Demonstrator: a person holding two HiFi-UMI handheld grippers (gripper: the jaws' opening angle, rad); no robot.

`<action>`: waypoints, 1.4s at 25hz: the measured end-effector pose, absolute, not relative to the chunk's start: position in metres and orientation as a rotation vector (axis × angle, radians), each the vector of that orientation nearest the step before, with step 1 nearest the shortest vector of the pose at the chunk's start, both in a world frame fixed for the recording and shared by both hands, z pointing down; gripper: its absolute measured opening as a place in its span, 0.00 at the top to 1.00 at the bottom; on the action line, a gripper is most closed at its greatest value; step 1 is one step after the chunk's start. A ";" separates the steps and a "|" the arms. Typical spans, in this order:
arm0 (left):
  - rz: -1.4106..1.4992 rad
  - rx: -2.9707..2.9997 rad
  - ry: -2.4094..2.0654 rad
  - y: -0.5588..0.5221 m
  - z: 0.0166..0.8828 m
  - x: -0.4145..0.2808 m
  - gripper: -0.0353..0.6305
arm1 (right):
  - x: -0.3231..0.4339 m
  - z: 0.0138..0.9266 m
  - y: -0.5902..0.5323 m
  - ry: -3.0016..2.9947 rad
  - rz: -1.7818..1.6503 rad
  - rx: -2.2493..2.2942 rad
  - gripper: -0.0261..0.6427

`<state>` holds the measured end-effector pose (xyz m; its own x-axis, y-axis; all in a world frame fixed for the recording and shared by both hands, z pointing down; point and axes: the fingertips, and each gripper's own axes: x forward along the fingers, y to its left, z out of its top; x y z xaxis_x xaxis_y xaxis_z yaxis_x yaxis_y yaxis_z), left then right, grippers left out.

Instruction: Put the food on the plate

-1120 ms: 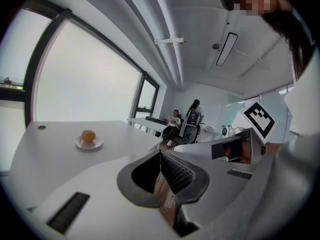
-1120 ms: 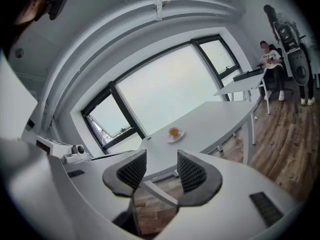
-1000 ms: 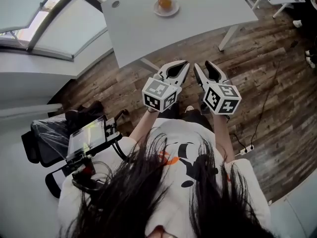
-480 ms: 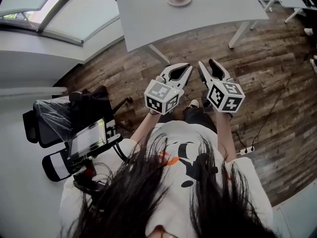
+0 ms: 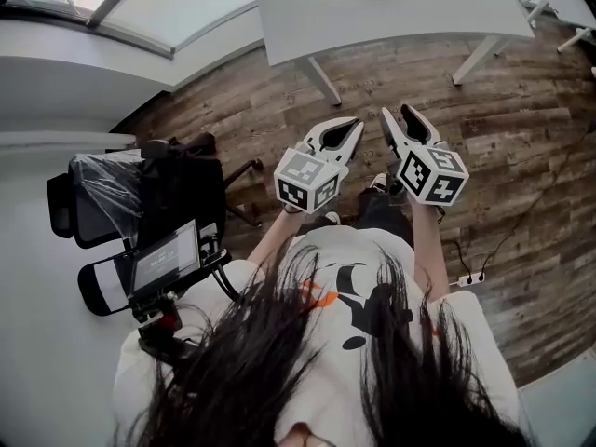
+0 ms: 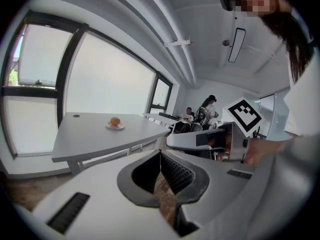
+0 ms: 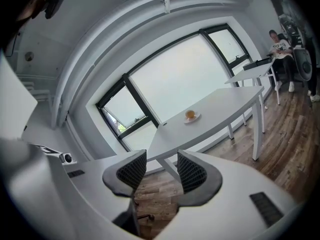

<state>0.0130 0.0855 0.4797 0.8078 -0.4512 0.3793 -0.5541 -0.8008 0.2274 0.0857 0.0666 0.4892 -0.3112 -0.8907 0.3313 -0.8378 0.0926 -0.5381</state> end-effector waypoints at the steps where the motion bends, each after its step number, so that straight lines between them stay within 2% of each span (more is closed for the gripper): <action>1: 0.441 2.663 -0.765 0.085 0.480 0.013 0.94 | 0.085 0.490 0.066 2.265 -1.023 -1.792 0.66; 7: 0.436 2.651 -0.764 0.096 0.481 0.000 0.94 | 0.069 0.493 0.078 2.266 -1.055 -1.789 0.66; 11: 0.382 2.670 -0.766 0.151 0.475 -0.074 0.94 | -0.005 0.486 0.128 2.266 -1.028 -1.795 0.66; 19: 0.308 2.680 -0.800 0.231 0.466 -0.178 0.94 | -0.102 0.481 0.214 2.276 -1.008 -1.827 0.66; 35: 0.295 2.700 -0.770 0.230 0.460 -0.167 0.94 | -0.097 0.479 0.222 2.308 -1.019 -1.867 0.66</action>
